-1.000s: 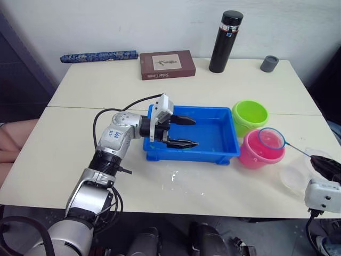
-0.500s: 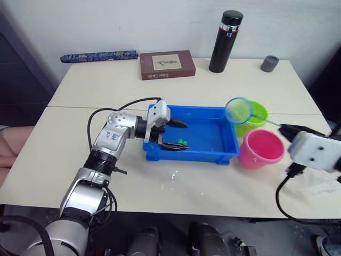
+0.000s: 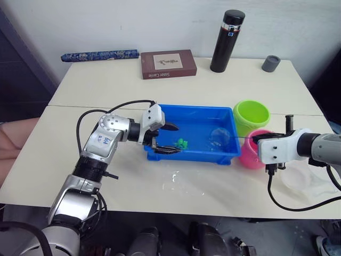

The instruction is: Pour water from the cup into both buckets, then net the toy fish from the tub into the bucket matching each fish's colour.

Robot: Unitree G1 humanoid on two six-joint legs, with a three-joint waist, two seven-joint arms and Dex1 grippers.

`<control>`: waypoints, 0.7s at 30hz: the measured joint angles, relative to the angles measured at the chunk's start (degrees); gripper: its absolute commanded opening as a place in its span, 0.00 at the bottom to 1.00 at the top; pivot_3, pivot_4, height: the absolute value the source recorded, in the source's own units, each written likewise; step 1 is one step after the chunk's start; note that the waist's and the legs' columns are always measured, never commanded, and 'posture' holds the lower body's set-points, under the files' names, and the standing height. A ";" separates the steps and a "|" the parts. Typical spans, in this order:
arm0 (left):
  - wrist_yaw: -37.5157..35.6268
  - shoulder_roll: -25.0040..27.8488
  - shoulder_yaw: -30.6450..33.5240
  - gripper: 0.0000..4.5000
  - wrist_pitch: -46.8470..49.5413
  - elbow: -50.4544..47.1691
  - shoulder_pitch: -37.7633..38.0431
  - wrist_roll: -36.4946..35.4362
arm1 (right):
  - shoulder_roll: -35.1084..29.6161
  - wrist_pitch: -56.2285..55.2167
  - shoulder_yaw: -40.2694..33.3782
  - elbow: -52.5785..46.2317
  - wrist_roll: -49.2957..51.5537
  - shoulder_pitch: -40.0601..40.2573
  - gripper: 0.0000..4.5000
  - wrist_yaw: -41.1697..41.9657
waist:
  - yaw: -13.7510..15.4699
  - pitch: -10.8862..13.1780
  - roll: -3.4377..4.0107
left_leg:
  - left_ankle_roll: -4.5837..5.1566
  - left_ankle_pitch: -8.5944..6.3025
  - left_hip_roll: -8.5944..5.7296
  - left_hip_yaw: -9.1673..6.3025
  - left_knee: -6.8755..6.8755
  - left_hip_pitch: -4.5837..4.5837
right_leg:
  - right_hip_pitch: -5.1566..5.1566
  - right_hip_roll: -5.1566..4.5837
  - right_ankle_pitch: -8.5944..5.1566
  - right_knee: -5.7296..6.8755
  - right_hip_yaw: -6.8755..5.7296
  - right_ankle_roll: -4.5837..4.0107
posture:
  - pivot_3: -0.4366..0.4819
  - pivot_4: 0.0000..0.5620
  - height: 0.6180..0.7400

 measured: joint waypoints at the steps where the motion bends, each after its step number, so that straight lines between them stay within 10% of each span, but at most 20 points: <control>1: 0.19 0.01 0.00 0.99 0.54 -0.56 0.34 -0.02 | -0.16 -0.64 0.50 0.42 0.12 -0.38 0.00 0.68 | 0.01 0.00 0.00 | 0.00 0.00 0.00 0.00 0.01 -0.01 | 0.00 0.00 0.00 0.00 0.00 0.00 | 0.48 0.27 1.00; 21: 2.47 1.50 0.20 0.99 4.64 -6.28 3.20 -1.59 | 8.82 22.12 -1.48 -3.22 20.22 2.15 0.00 7.11 | 0.17 0.00 -0.01 | -0.02 -0.01 0.00 -0.11 0.10 -0.02 | 0.04 -0.07 0.00 0.04 -0.09 0.00 | 0.48 0.27 1.00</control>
